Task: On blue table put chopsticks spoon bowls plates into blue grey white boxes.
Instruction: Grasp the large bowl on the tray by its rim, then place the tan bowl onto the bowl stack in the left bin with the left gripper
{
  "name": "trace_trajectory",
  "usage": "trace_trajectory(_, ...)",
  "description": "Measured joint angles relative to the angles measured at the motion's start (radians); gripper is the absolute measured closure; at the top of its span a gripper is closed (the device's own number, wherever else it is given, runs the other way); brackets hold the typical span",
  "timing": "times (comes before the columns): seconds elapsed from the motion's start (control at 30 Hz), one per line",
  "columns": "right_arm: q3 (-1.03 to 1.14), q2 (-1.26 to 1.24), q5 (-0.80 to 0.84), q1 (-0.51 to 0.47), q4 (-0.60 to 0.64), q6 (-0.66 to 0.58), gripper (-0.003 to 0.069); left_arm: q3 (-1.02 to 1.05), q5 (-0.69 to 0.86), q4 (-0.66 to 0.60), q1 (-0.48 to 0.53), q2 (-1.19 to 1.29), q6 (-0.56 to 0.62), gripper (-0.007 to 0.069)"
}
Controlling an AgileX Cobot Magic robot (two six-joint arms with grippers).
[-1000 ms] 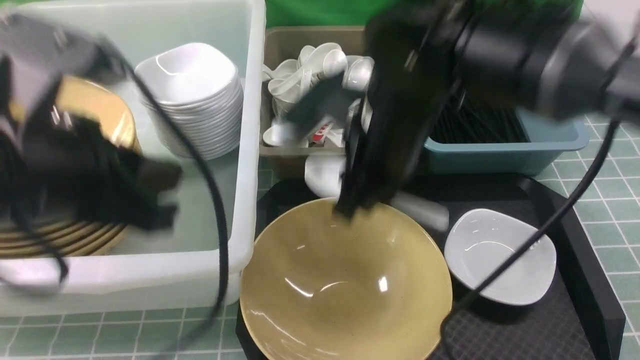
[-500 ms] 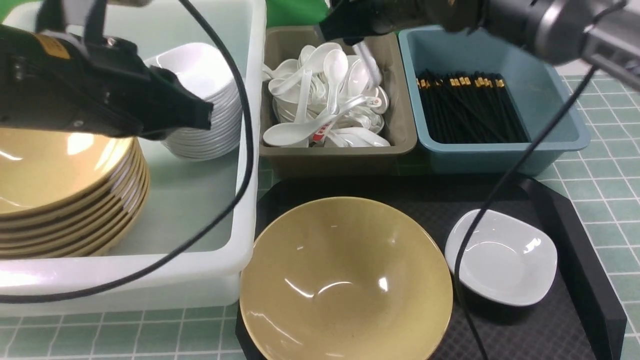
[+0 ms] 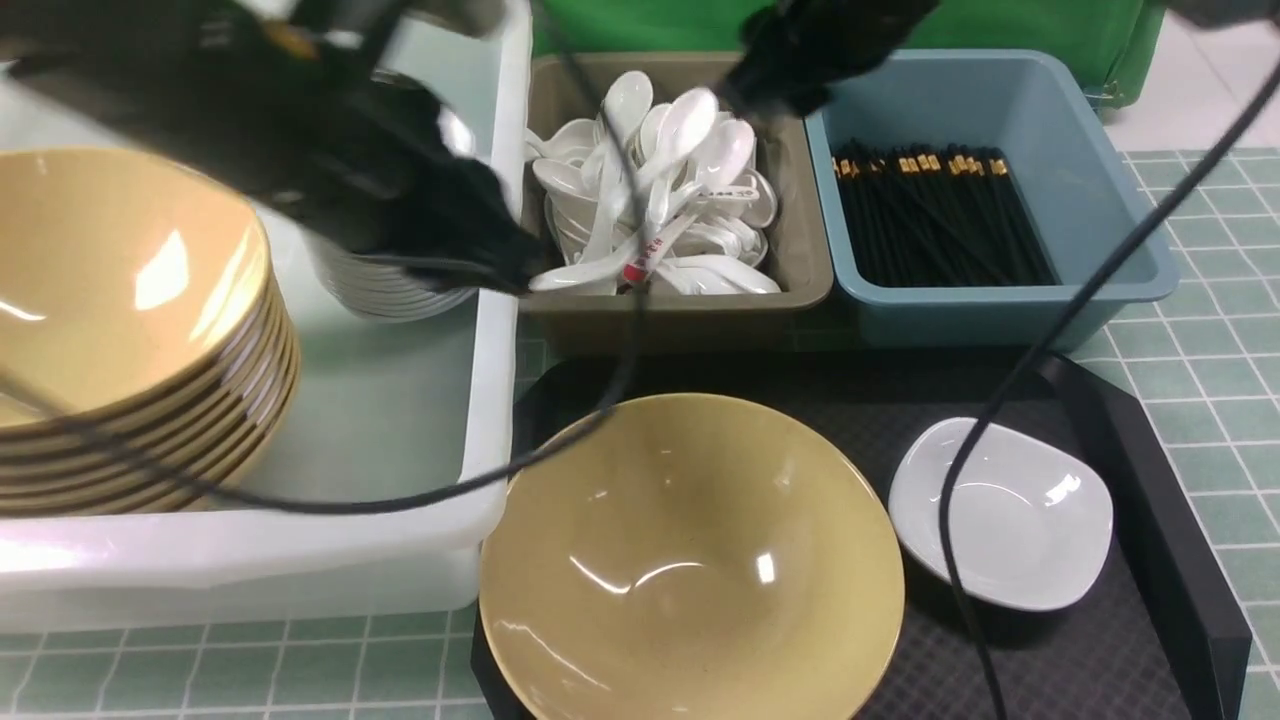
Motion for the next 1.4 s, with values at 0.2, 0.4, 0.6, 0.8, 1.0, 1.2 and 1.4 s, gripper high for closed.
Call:
trace_trajectory(0.2, 0.15, -0.149, 0.079, 0.002, 0.035, -0.046, 0.0622, -0.096, 0.013, 0.076, -0.088, 0.233, 0.066, 0.0244)
trace_trajectory(0.4, 0.409, -0.378, 0.085, 0.007, 0.079, -0.066, 0.0622, -0.126, -0.074, 0.111, -0.161, 0.392, 0.082, 0.0084)
trace_trajectory(0.6, 0.543, -0.474, 0.059, 0.008, 0.08, -0.068, 0.0622, -0.127, -0.088, 0.157, -0.21, 0.459, 0.081, 0.0111)
trace_trajectory(0.8, 0.578, -0.495, 0.051, 0.009, 0.088, -0.084, 0.0622, -0.142, -0.025, 0.246, -0.23, 0.462, -0.026, 0.0431)
trace_trajectory(1.0, 0.55, -0.495, 0.061, 0.07, 0.093, -0.123, 0.0622, -0.209, 0.115, 0.197, -0.229, 0.386, -0.115, 0.061)
trace_trajectory(1.2, 0.357, -0.495, 0.086, 0.237, 0.095, -0.147, 0.0622, -0.215, 0.183, 0.151, -0.159, 0.199, -0.144, 0.0617)
trace_trajectory(1.4, 0.192, -0.448, 0.094, 0.379, 0.096, -0.171, 0.0622, -0.199, 0.21, 0.032, 0.064, -0.036, -0.153, 0.0617)
